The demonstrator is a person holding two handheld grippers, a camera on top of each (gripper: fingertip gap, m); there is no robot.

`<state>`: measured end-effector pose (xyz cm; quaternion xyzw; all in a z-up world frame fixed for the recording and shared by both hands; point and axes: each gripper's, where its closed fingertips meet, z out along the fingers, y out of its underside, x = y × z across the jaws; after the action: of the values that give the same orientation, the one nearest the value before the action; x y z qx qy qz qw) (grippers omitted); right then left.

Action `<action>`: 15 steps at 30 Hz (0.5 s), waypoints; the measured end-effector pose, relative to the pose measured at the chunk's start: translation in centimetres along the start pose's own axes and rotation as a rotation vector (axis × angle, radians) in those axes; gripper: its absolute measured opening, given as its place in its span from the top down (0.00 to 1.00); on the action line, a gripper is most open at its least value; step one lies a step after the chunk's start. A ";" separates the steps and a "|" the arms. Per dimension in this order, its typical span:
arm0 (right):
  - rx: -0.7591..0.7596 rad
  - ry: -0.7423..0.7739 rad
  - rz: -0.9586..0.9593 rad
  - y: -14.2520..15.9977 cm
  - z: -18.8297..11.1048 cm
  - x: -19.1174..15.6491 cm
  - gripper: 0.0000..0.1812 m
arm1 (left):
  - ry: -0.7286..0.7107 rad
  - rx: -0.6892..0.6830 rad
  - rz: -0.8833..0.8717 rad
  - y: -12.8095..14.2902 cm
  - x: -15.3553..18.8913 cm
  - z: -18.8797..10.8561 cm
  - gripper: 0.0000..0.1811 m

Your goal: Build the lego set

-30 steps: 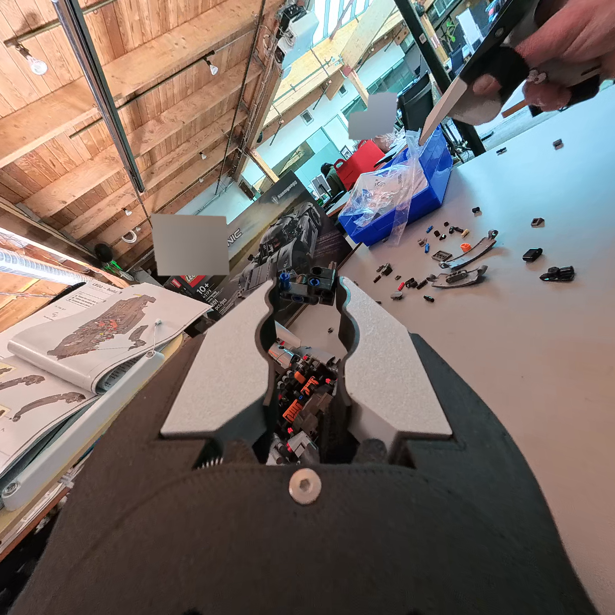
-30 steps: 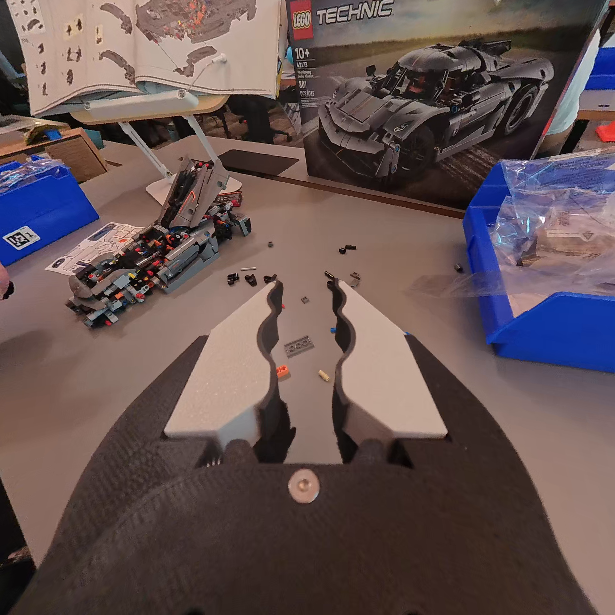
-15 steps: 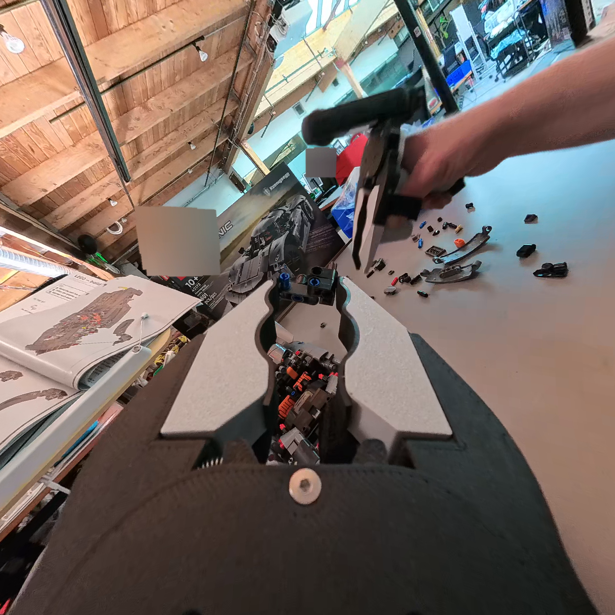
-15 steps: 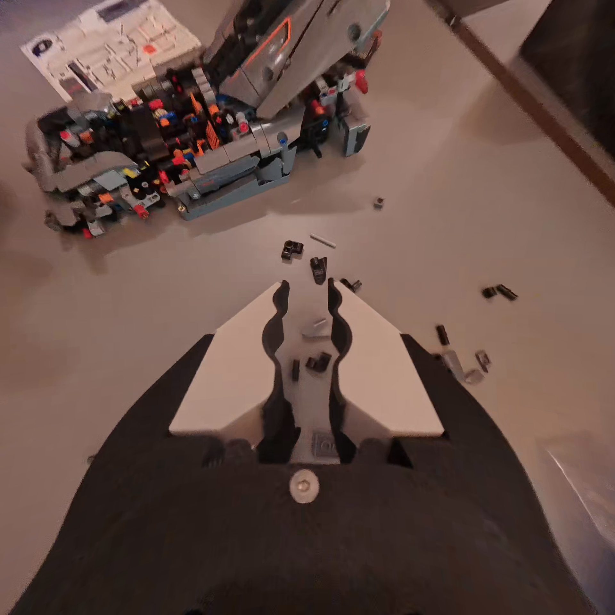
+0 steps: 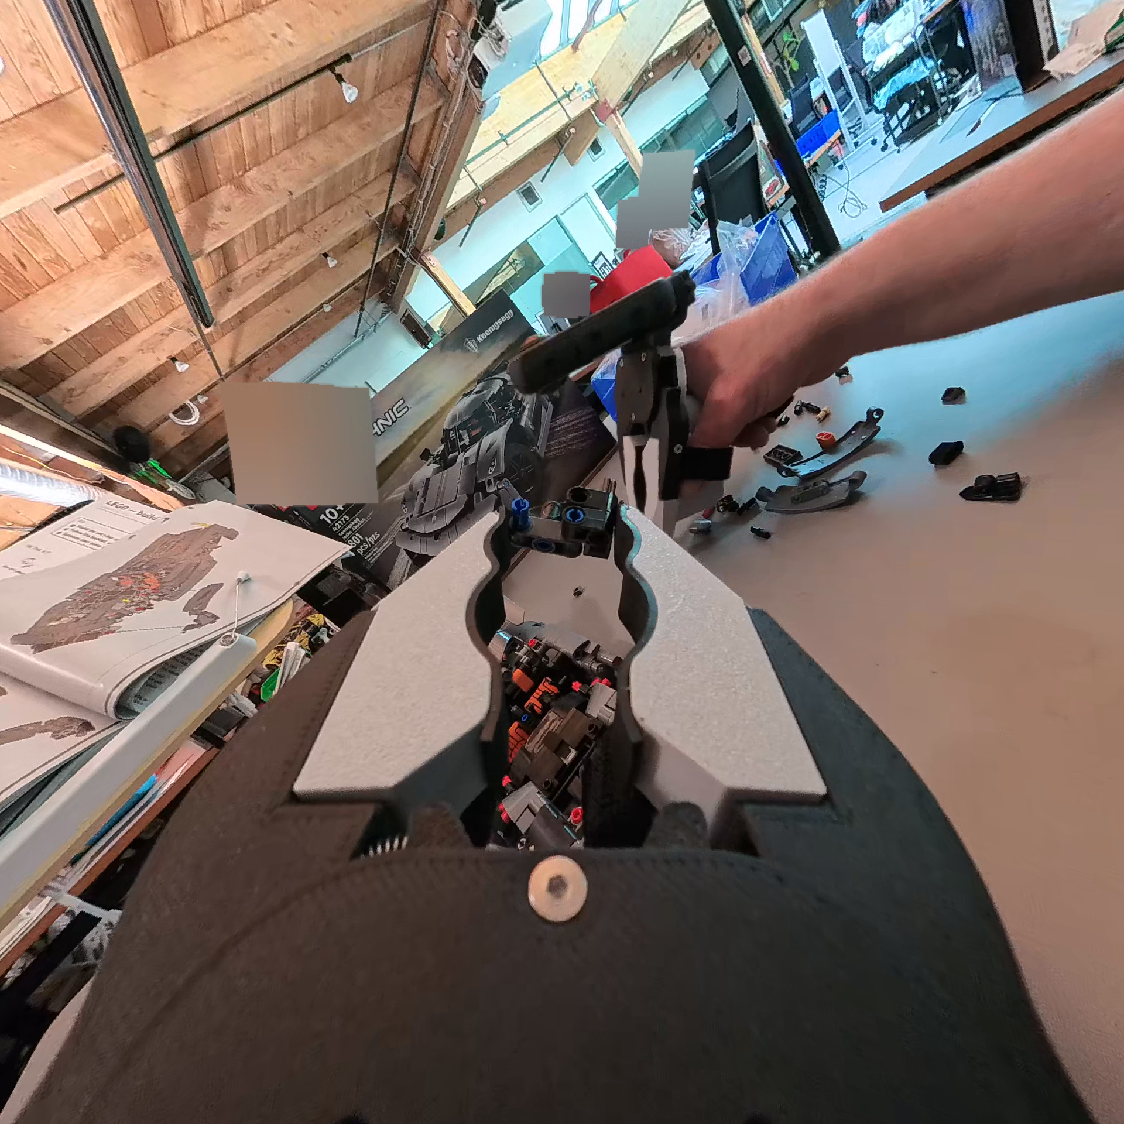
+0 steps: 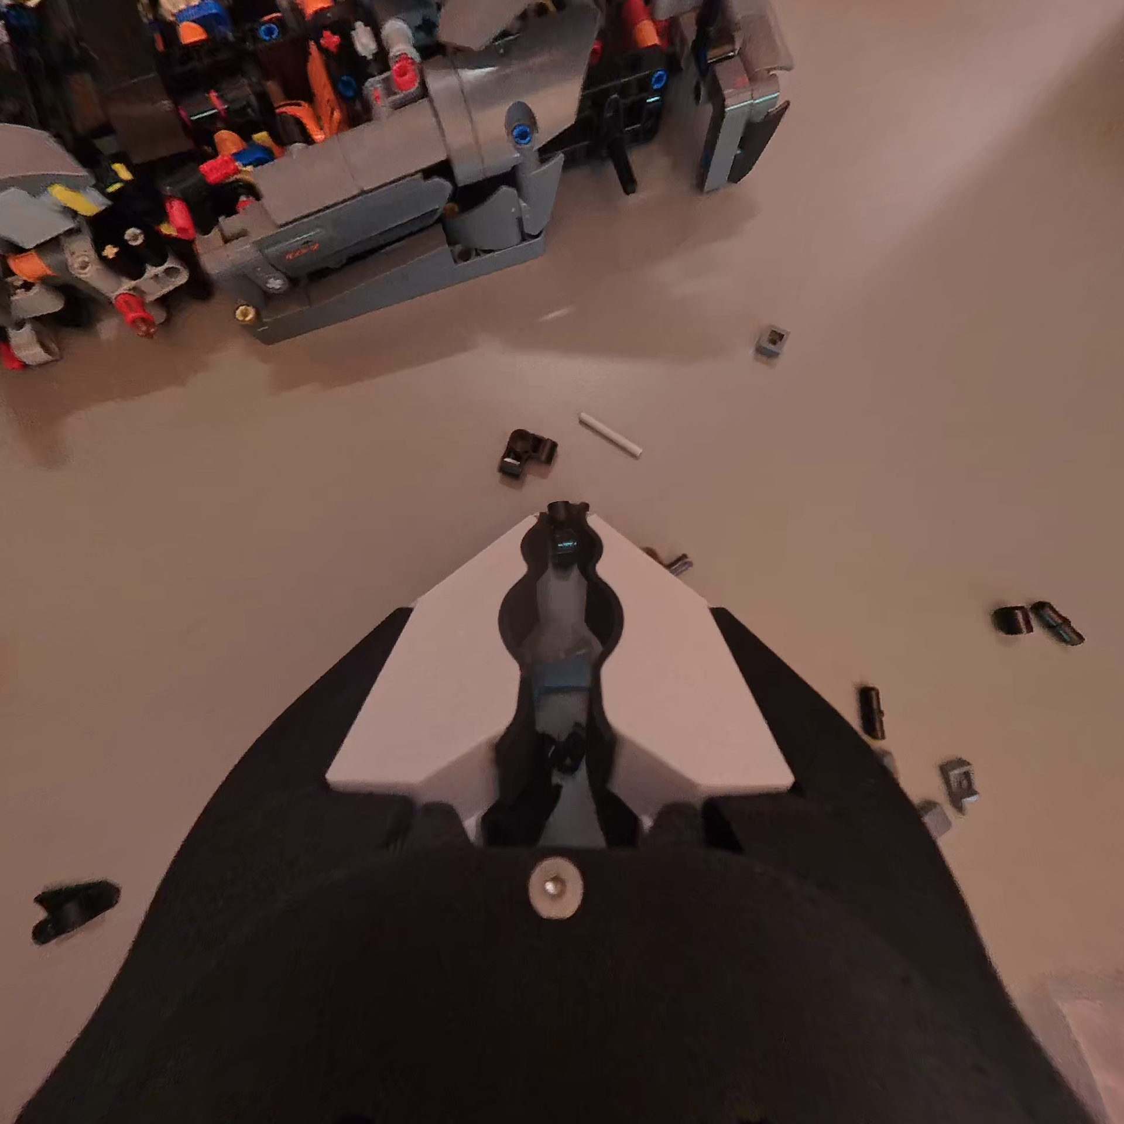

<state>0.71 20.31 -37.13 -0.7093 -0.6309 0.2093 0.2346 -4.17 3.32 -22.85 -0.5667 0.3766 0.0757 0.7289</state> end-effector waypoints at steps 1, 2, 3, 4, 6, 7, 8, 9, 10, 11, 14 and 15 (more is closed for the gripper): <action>-0.003 -0.009 -0.006 0.1 -0.3 -0.5 0.97 | 0.001 -0.002 0.002 0.0 0.0 0.1 0.83; -0.010 -0.020 -0.014 0.3 -0.6 -1.2 0.96 | 0.002 -0.006 0.005 0.1 0.1 0.1 0.83; -0.016 -0.031 -0.025 0.4 -0.9 -2.0 0.97 | 0.003 -0.008 0.005 0.1 0.1 0.2 0.83; -0.018 -0.040 -0.043 0.4 -1.3 -3.0 0.97 | 0.004 -0.007 0.003 0.1 0.1 0.2 0.83; -0.019 -0.061 -0.091 0.4 -2.3 -5.5 0.98 | 0.004 -0.008 -0.001 0.1 0.1 0.2 0.83; -0.015 -0.061 -0.121 0.2 -2.7 -6.9 0.98 | 0.005 -0.011 0.001 0.2 0.1 0.3 0.83; -0.005 -0.062 -0.149 0.0 -3.1 -8.4 0.98 | 0.005 -0.012 0.003 0.2 0.1 0.3 0.83; 0.007 -0.065 -0.172 -0.3 -3.5 -10.1 0.98 | 0.006 -0.011 0.003 0.2 0.2 0.3 0.83; 0.020 -0.065 -0.192 -0.5 -3.8 -11.7 0.98 | 0.007 -0.011 0.004 0.2 0.2 0.3 0.83; 0.029 -0.066 -0.207 -0.5 -4.0 -13.2 0.98 | 0.007 -0.012 0.007 0.2 0.3 0.3 0.83; 0.040 -0.060 -0.223 0.1 -4.0 -16.4 0.97 | 0.006 -0.009 0.008 0.1 0.3 0.3 0.83; 0.039 -0.060 -0.224 0.5 -3.9 -17.2 0.98 | 0.004 -0.007 0.007 0.1 0.3 0.3 0.83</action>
<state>1.36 2.91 -34.29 -0.6229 -0.7090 0.2152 0.2512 -3.89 3.48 -23.07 -0.5681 0.3799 0.0786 0.7258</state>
